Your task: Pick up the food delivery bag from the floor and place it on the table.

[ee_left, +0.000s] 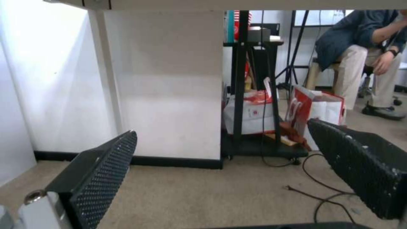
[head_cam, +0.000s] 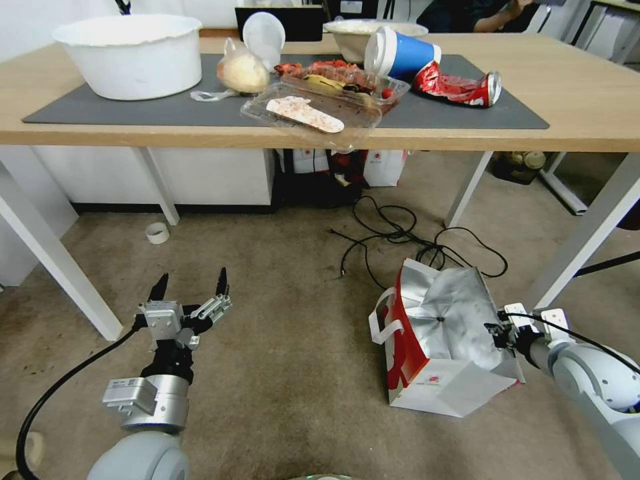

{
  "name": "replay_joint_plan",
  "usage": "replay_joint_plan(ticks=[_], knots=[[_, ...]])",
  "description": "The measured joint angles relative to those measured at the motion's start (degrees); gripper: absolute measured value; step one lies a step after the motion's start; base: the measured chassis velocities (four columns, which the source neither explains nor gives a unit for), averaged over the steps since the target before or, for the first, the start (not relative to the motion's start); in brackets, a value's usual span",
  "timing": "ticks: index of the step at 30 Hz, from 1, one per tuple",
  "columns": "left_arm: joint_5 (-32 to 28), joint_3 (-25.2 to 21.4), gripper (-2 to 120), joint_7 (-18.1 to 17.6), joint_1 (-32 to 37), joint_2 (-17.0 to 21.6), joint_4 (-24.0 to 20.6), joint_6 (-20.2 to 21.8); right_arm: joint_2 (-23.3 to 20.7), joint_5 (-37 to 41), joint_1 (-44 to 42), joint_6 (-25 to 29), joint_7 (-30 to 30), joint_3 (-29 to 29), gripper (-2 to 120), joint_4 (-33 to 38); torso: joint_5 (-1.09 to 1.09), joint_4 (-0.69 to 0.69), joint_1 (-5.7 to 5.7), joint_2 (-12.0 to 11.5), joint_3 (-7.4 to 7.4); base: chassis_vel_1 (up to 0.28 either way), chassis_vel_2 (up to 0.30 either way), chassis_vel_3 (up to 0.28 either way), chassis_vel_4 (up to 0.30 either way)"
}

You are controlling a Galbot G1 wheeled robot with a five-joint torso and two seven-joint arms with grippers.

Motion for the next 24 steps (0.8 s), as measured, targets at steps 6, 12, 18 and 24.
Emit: replay_joint_plan(ticks=[6,12,18,24], knots=[[0.4,-0.4,100,0.0,-0.1,0.3,-0.5,0.6,0.1,2.8,-1.2,0.0,0.1,1.5,0,4.3,0.00,0.00,0.00,0.0,0.00,0.000,0.000,0.000,0.000],[1.1,-0.6,100,0.1,0.1,0.3,-0.9,0.7,-0.7,6.3,-2.3,0.1,-1.6,3.1,0,8.1,0.00,0.00,0.00,0.0,0.00,0.000,0.000,0.000,0.000],[1.2,-0.6,100,0.1,0.1,0.2,-1.3,0.7,-2.5,6.3,-2.3,3.4,-11.6,3.8,0,9.9,0.00,0.00,0.00,0.0,0.00,0.000,0.000,0.000,0.000],[1.2,-0.9,100,0.2,0.3,0.2,-1.6,0.6,-5.1,7.1,-0.9,5.2,-19.0,3.8,0,11.0,0.00,0.00,0.00,0.0,0.00,0.000,0.000,0.000,0.000]])
